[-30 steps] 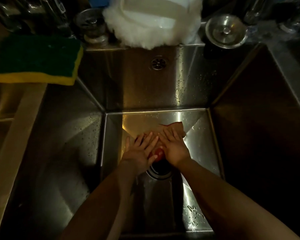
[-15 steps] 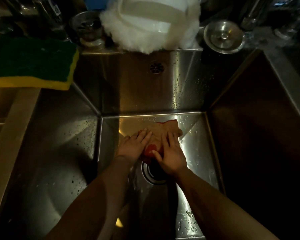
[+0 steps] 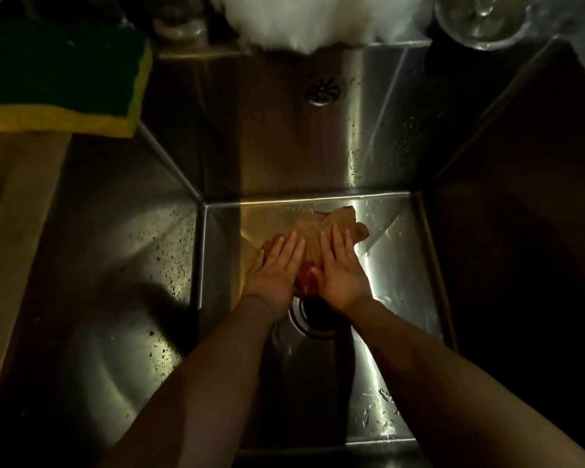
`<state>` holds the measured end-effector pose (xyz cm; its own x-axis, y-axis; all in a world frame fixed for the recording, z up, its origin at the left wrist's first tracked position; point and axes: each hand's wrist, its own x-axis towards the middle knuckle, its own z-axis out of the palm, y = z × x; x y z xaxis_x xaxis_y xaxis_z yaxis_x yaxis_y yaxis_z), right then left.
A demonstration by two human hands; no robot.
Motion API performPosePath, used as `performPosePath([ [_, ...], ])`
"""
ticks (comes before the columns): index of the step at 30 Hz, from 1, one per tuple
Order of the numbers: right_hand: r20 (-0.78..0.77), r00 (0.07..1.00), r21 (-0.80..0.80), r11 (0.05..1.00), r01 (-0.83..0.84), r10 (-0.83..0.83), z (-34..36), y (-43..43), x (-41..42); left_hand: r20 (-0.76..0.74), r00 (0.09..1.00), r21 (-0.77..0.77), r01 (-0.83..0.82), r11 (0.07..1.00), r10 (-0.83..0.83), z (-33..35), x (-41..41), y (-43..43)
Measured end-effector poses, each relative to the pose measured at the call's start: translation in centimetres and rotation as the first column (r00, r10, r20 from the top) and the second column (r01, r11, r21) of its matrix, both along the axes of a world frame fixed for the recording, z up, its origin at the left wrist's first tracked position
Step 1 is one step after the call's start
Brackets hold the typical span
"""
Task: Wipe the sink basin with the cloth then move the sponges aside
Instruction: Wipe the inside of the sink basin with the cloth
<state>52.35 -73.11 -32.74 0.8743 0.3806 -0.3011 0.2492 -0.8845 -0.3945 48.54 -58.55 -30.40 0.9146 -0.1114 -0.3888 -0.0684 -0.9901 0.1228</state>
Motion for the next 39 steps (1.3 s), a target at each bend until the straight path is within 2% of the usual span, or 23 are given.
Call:
performPosePath([
  [10, 0.082, 0.996, 0.070, 0.997, 0.035, -0.041, -0.8, 0.2, -0.1, 0.064, 0.998, -0.016, 0.011, 1.000, -0.010, -0.6, 0.8, 0.2],
  [17, 0.074, 0.993, 0.089, 0.992, 0.084, -0.090, -0.3, 0.5, -0.6, 0.108, 0.982, -0.093, -0.146, 0.985, 0.156, 0.0, 0.4, -1.9],
  [19, 0.132, 0.987, 0.067, 0.994, 0.084, -0.093, 0.2, 0.5, -1.0, 0.112, 0.985, -0.091, -0.124, 0.988, 0.133, 0.2, 0.3, -1.7],
  [23, 0.318, 0.948, 0.019, 1.000, -0.018, 0.011, 1.4, 0.0, -1.6, 0.087, 0.996, -0.119, -0.021, 0.993, 0.032, 0.5, 0.1, -0.5],
  [26, 0.364, 0.929, -0.040, 0.998, -0.056, 0.066, 2.1, -0.8, -1.8, 0.123, 0.992, -0.145, 0.049, 0.988, -0.031, 1.0, 0.2, -0.6],
  [28, 0.354, 0.934, -0.034, 0.998, -0.047, 0.056, 2.4, -1.1, -2.3, 0.156, 0.988, -0.137, 0.039, 0.990, -0.018, 1.1, 0.1, -1.3],
  [31, 0.286, 0.958, 0.029, 1.000, -0.004, -0.004, 2.2, -1.5, -3.1, 0.079, 0.996, -0.174, -0.014, 0.985, 0.029, 0.7, -0.5, -1.9],
  [35, 0.033, 0.998, 0.030, 0.998, -0.061, 0.060, 1.0, -1.8, -3.9, -0.061, 0.998, -0.044, 0.020, 0.999, -0.022, 0.2, -1.5, -1.5],
  [39, 0.073, 0.995, 0.023, 0.997, -0.073, 0.071, 0.4, -1.3, -3.2, -0.139, 0.990, 0.008, 0.004, 1.000, -0.003, 0.2, -0.8, -1.7],
])
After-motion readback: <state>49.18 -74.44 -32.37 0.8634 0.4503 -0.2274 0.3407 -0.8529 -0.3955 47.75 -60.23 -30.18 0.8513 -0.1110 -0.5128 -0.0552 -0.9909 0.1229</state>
